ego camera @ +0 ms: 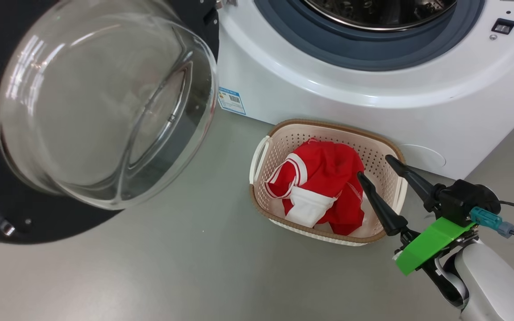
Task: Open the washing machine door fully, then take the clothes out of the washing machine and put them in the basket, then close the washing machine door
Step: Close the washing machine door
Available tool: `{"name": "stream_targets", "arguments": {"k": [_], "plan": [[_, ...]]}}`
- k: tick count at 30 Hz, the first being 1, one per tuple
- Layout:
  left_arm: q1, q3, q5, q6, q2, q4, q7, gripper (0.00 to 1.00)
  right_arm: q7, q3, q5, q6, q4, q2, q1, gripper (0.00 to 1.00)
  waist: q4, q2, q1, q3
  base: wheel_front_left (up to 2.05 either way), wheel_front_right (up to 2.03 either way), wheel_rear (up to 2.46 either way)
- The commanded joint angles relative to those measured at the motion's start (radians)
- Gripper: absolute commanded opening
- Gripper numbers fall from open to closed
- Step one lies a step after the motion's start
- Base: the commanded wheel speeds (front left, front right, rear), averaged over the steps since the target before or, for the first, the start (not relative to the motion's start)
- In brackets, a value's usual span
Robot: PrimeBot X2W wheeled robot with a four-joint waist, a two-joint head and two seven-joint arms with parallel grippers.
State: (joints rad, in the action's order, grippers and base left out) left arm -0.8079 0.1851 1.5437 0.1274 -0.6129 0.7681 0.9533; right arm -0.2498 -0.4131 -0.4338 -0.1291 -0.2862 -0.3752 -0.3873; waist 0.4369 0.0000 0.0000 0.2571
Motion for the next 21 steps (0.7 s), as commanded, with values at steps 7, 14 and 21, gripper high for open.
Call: {"name": "stream_targets", "arguments": {"k": [7, 14, 21], "plan": [[0.088, 0.009, 0.045, 0.003, -0.050, -0.152, 0.121, 0.00, -0.012, -0.009, -0.003, -0.002, 0.024, 0.012, 0.029, 1.00, -0.002, 0.0000, 0.0000, -0.028, 0.00, 0.00, 0.00], [0.205, 0.023, 0.106, 0.003, -0.044, -0.344, 0.242, 0.00, -0.012, 0.010, -0.003, -0.002, 0.033, 0.020, 0.057, 1.00, -0.015, 0.0000, 0.0000, -0.058, 0.00, 0.00, 0.00], [0.301, 0.023, 0.140, 0.003, -0.015, -0.533, 0.319, 0.00, -0.012, 0.025, -0.001, -0.002, 0.043, 0.027, 0.079, 1.00, -0.047, 0.0000, 0.0000, -0.081, 0.00, 0.00, 0.00]]}}
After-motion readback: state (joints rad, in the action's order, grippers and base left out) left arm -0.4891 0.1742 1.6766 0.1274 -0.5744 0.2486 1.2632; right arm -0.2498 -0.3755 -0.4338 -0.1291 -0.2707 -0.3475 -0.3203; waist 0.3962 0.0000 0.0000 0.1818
